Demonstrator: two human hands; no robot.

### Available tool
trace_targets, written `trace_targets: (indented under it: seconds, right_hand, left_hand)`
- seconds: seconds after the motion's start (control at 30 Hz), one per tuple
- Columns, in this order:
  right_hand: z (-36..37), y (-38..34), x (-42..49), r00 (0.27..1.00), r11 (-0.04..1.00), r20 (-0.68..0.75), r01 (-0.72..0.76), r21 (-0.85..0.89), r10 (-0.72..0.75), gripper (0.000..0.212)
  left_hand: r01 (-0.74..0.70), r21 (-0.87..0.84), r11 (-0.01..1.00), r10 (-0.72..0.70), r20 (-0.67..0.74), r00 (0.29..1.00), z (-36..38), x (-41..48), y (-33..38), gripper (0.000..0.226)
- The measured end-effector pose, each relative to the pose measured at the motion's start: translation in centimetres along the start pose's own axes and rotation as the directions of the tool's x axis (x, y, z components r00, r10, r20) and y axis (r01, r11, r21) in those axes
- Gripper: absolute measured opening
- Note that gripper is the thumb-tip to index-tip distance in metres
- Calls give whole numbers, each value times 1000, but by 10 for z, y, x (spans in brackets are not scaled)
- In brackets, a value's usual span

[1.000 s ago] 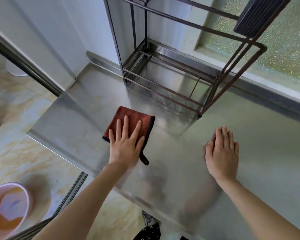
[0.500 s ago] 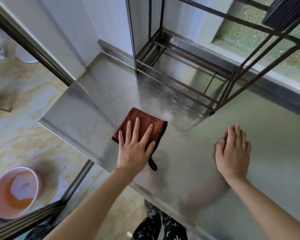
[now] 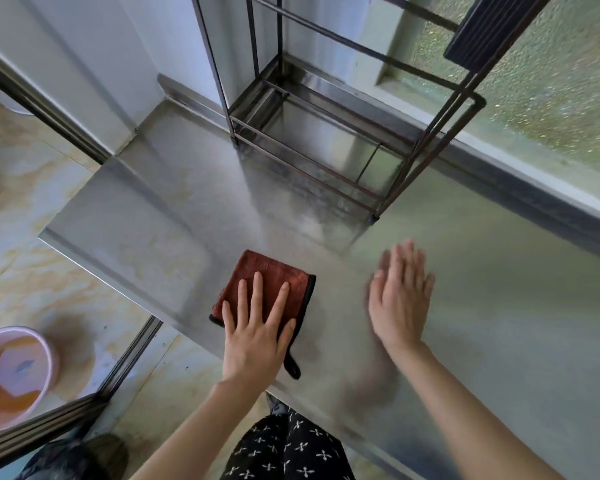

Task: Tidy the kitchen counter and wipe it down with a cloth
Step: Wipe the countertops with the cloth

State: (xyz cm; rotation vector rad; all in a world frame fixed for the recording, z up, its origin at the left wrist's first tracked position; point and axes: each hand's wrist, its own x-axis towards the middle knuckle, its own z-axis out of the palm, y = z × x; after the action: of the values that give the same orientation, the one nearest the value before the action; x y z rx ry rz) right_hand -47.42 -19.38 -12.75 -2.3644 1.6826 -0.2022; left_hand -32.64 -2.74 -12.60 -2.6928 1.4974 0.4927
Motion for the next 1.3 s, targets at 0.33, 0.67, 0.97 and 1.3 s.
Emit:
trace_targets:
  seconds: [0.33, 0.67, 0.97, 1.3]
  right_hand:
    - [34, -66, -25, 898, 918, 227, 395, -39, -377, 53]
    - [29, -71, -25, 892, 919, 253, 393, -26, -374, 53]
    - [30, -74, -24, 900, 922, 239, 385, -44, -365, 53]
    - [29, -76, -23, 922, 941, 192, 336, 32, -336, 51]
  left_hand:
    - [197, -44, 979, -198, -18, 980, -16, 14, -55, 60]
    - [134, -22, 991, -134, 3, 991, -9, 0, -36, 59]
    - [153, -6, 988, -153, 40, 987, -24, 41, -71, 60]
    - [90, -193, 977, -82, 48, 995, -54, 24, -80, 57]
